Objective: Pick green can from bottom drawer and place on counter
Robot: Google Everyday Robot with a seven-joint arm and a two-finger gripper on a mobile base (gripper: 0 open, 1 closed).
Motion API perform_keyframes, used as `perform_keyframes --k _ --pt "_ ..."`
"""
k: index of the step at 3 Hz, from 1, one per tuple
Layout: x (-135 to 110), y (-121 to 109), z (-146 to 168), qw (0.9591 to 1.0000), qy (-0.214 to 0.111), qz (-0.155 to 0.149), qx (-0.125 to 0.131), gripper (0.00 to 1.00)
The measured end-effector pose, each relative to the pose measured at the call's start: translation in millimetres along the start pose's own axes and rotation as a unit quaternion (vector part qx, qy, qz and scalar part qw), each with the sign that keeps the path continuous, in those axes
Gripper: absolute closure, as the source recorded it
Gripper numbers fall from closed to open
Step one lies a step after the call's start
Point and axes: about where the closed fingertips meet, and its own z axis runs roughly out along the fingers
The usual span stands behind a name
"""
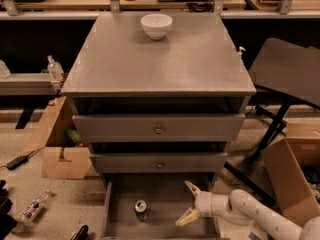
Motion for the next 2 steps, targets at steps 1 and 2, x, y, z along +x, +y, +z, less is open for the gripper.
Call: perform_keyframes --k 1,2 --pt "21.4 -4.7 38.4 1.0000 -0.004 -0.009 0.003 0.00" --pt "31.0 -0.1 77.5 0.9997 -0.004 -0.021 -0.008 0.00"
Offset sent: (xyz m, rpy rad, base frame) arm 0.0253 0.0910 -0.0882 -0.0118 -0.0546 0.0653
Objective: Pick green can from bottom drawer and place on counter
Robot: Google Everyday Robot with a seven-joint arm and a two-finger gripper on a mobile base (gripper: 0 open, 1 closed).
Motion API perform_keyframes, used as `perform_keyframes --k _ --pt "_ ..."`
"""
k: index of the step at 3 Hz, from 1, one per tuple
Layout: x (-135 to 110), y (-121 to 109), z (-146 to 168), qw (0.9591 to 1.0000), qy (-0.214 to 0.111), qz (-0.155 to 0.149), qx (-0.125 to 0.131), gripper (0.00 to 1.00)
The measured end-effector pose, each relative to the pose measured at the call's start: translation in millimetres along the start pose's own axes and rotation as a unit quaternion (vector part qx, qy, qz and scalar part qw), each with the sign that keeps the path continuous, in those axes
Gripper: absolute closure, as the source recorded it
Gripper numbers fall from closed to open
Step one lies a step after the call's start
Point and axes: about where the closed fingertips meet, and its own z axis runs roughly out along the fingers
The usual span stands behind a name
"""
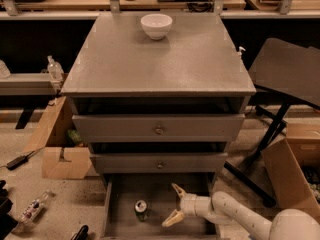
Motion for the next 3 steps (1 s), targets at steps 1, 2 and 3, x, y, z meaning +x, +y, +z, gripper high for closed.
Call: perform_keyframes --k 1,2,3 --pt "5.0 13.5 50.8 0.9995 -0.024 0.001 -0.023 0.00" --pt "3.0 26.2 76.5 0.9983 -0.046 0.007 -0.036 0.00" --pt "1.7 37.8 105.3 0.9966 -0.067 0.015 -0.047 0.00"
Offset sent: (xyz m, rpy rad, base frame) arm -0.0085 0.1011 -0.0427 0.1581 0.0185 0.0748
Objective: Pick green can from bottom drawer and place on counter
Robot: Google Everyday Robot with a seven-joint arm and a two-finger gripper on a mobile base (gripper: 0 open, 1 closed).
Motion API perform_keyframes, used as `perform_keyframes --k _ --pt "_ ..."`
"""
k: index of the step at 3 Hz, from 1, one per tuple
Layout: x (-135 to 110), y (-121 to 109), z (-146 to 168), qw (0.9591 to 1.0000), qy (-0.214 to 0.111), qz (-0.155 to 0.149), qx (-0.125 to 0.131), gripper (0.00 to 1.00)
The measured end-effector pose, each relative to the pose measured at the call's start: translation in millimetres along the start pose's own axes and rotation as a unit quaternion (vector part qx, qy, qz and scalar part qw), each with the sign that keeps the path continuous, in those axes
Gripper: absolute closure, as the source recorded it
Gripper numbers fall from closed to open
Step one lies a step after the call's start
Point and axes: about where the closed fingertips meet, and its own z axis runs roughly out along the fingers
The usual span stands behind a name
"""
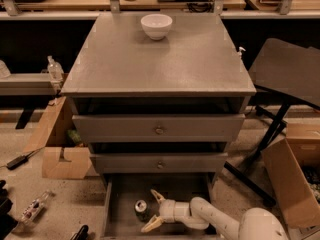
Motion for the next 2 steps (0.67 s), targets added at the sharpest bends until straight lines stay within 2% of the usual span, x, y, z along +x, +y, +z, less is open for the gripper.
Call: perform_keyframes --k 1,2 --pt "1.3 5.9 34.6 0.9997 -0.019 0.006 -0.014 0.24" --pt "1.2 7.1 50.9 0.9994 -0.026 0.006 -0.020 0.47"
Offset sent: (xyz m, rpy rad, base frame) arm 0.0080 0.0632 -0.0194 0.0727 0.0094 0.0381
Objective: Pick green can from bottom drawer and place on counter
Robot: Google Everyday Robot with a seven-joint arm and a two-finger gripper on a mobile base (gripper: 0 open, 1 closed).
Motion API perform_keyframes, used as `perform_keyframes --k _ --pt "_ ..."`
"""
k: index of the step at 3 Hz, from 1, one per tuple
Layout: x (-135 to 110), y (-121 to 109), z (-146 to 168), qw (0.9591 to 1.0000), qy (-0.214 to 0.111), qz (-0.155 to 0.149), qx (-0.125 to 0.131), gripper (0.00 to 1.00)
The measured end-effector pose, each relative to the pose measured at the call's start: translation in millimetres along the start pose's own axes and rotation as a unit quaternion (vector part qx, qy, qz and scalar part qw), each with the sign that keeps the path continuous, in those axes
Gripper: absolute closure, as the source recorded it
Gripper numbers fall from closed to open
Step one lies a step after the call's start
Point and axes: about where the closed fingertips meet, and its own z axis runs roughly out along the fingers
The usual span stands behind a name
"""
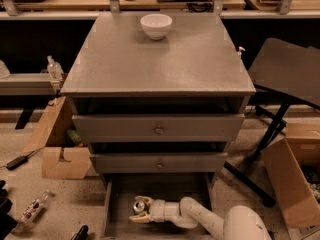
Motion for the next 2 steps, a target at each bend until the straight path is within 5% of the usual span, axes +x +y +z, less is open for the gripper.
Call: perform_keyframes --k 2 --pt "-0.7 2.6 3.0 1.0000 -0.001 0.001 -0.003 0.94"
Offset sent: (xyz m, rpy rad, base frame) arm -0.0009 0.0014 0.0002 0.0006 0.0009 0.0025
